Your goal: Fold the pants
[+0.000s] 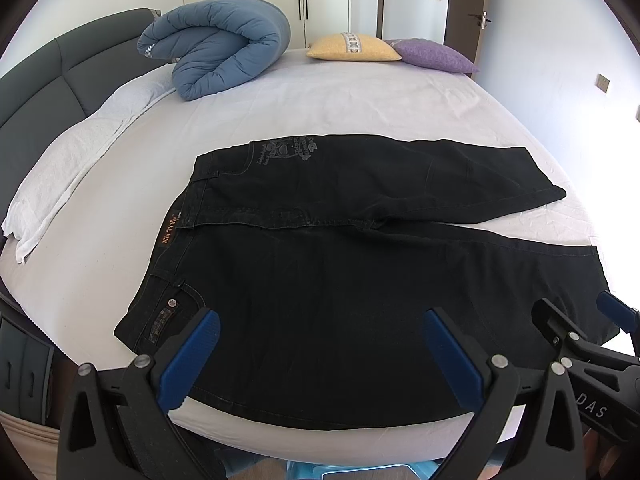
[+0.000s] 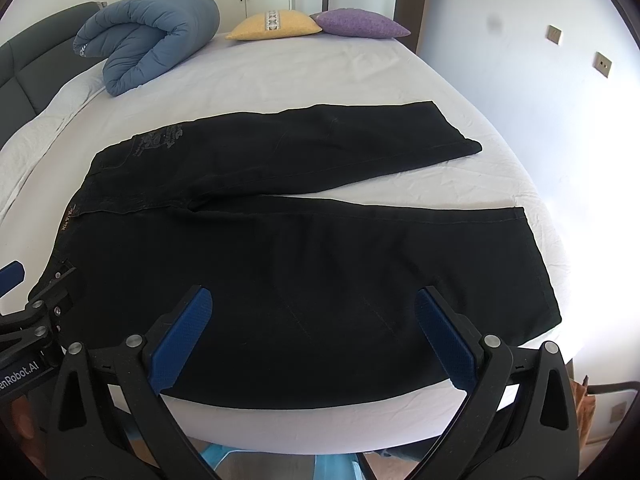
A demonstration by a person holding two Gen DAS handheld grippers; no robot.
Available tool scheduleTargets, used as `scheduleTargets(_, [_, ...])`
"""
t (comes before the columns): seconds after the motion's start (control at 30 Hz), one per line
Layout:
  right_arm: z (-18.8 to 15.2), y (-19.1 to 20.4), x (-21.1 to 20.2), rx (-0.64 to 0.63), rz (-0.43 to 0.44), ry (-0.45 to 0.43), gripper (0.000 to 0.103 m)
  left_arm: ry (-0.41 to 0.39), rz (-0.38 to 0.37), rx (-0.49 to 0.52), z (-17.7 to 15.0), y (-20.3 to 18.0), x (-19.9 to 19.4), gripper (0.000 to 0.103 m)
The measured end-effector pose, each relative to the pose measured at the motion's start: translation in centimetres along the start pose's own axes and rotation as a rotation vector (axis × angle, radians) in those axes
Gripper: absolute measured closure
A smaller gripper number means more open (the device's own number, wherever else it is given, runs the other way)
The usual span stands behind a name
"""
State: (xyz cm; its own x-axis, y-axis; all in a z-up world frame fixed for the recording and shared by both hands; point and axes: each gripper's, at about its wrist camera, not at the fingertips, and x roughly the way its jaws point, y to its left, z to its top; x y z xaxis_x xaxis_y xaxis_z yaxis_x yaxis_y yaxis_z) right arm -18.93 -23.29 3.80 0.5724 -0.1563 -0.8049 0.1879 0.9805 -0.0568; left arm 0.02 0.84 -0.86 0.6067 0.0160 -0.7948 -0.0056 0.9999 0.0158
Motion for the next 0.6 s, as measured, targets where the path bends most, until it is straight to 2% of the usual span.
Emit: scheduleTargets(0.6, [-0.19, 0.43, 0.36, -0.005, 0.008, 0.009, 0.000, 0.008, 0.002, -0.003, -0.34, 0.33, 0.30, 0.000])
